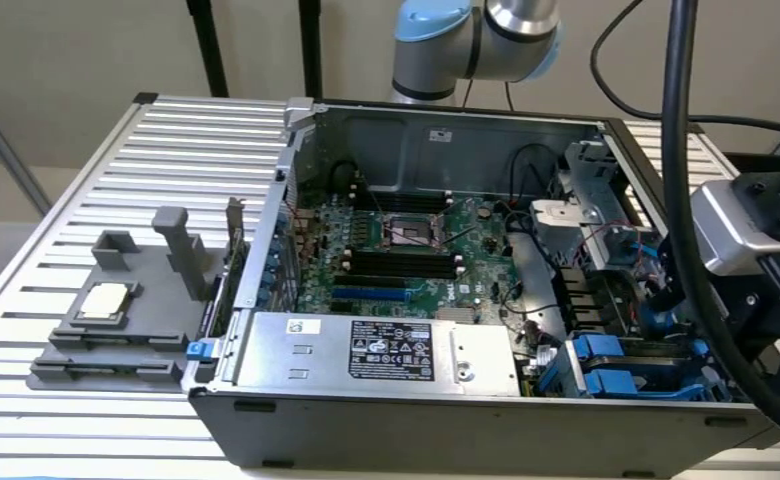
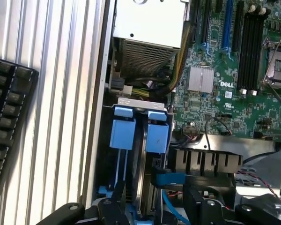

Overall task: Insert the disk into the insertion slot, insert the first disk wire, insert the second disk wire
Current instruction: 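Insert the first disk wire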

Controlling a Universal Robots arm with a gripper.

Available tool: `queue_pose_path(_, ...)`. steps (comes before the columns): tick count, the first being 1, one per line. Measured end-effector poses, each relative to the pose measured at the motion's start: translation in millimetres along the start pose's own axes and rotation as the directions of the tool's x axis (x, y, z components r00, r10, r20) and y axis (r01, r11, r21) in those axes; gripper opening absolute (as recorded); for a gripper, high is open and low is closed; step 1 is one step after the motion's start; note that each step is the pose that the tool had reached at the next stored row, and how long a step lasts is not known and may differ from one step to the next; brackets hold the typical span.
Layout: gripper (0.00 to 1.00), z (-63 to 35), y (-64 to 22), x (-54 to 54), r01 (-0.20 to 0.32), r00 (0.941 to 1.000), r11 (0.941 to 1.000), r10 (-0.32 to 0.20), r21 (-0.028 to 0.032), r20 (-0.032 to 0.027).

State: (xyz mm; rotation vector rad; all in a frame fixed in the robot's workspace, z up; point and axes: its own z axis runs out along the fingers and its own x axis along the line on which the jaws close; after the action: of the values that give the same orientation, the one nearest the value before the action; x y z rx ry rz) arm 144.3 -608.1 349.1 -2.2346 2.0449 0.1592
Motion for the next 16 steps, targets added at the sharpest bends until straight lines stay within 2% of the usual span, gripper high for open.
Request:
queue_pose_path(2, 0.6, -0.1, -1.1, 0.9, 0.0, 1.0, 1.0, 0.0, 0.0002, 0.0066)
queue_pose_path(4, 0.6, -0.1, -3.1, 1.1, 0.0, 0.9999, 1.0, 0.0, 0.0006, 0.0103)
queue_pose_path(8, 0.6, -0.2, -13.3, 1.9, 0.003, 0.9999, 1.0, -0.003, 0.0007, 0.0168)
queue_pose_path(11, 0.6, 0.2, -14.7, 2.1, 0.007, 0.9998, 1.0, -0.007, 0.0002, 0.0173)
queue_pose_path(13, 0.51, 0.7, -14.7, 2.2, 0.009, 0.9998, 1.0, -0.009, -0.0001, 0.0174)
queue_pose_path(15, 0.51, 0.9, -15.6, 2.2, 0.011, 0.9998, 0.9999, -0.011, -0.0005, 0.0175)
queue_pose_path(16, 0.44, 1.1, -16.5, 2.4, 0.013, 0.9998, 0.9999, -0.013, -0.0007, 0.0177)
